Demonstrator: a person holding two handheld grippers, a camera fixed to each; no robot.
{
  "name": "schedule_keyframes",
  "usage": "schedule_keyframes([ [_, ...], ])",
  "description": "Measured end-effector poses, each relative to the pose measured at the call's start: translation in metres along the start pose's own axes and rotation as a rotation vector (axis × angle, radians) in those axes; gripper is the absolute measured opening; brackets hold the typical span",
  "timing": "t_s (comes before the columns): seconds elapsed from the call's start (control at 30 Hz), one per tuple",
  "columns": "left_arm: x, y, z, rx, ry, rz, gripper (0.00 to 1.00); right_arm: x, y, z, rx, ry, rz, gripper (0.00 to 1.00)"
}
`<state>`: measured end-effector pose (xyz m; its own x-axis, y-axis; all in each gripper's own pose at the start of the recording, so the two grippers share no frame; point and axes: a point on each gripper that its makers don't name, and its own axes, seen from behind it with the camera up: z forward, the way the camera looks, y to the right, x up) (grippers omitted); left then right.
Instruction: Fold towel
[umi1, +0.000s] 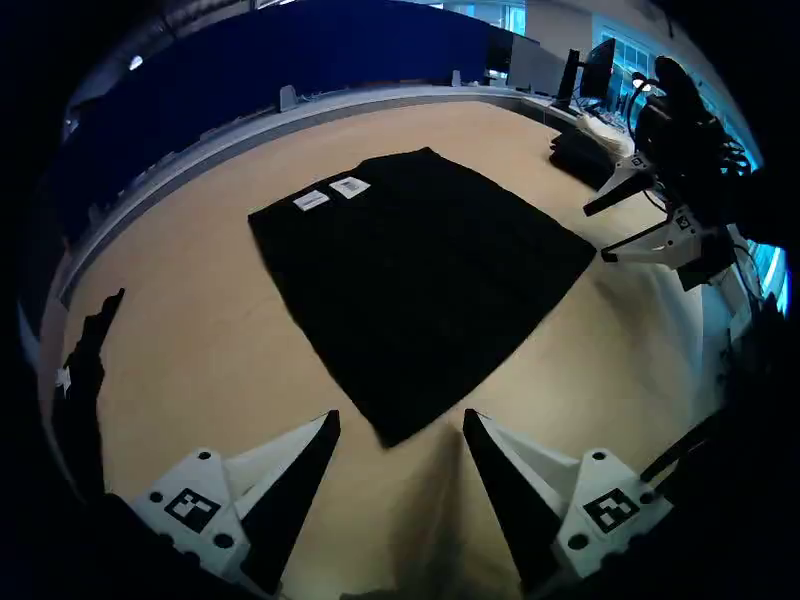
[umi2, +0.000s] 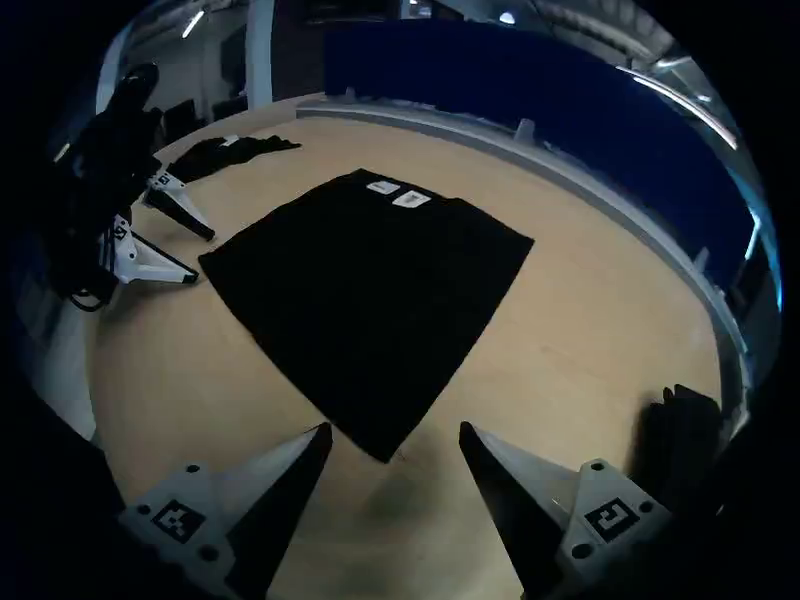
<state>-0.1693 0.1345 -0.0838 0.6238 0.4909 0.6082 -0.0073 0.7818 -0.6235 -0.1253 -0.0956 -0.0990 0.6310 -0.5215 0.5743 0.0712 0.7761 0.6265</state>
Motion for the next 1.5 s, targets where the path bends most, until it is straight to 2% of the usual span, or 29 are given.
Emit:
schedule_keyframes([
  [0.2,-0.004,0.004,0.003,-0.011,-0.016,0.005,0.86,-0.008,-0.001,0.005,0.007,-0.013,0.007,0.95],
  [0.4,-0.005,0.002,0.004,0.004,-0.026,0.014,0.8,-0.013,-0.003,0.009,0.024,-0.028,0.017,0.82],
  [0.53,-0.005,0.002,0.005,0.012,-0.034,0.02,0.69,-0.016,-0.005,0.012,0.034,-0.036,0.029,0.72],
  [0.6,-0.005,0.003,0.005,0.012,-0.035,0.022,0.59,-0.016,-0.006,0.012,0.039,-0.039,0.033,0.69],
  [0.67,-0.006,0.003,0.005,0.013,-0.036,0.023,0.49,-0.016,-0.006,0.011,0.042,-0.039,0.036,0.63],
  [0.77,-0.006,0.004,0.005,0.013,-0.039,0.026,0.46,-0.016,-0.005,0.011,0.042,-0.038,0.036,0.54],
  [0.87,-0.006,0.005,0.006,0.01,-0.042,0.032,0.43,-0.015,-0.004,0.011,0.04,-0.042,0.038,0.4],
  [0.97,-0.006,0.006,0.007,0.006,-0.044,0.041,0.35,-0.015,-0.003,0.011,0.039,-0.043,0.041,0.26],
  [1.07,-0.006,0.008,0.008,0.002,-0.045,0.052,0.24,-0.015,-0.002,0.012,0.037,-0.044,0.044,0.17],
  [1.27,-0.005,0.007,0.009,0.014,-0.045,0.057,0.1,-0.014,-0.002,0.011,0.037,-0.042,0.064,0.13],
  [1.5,-0.003,0.002,0.003,0.035,-0.041,0.053,0.06,-0.015,-0.005,0.008,0.053,-0.041,0.081,0.11],
])
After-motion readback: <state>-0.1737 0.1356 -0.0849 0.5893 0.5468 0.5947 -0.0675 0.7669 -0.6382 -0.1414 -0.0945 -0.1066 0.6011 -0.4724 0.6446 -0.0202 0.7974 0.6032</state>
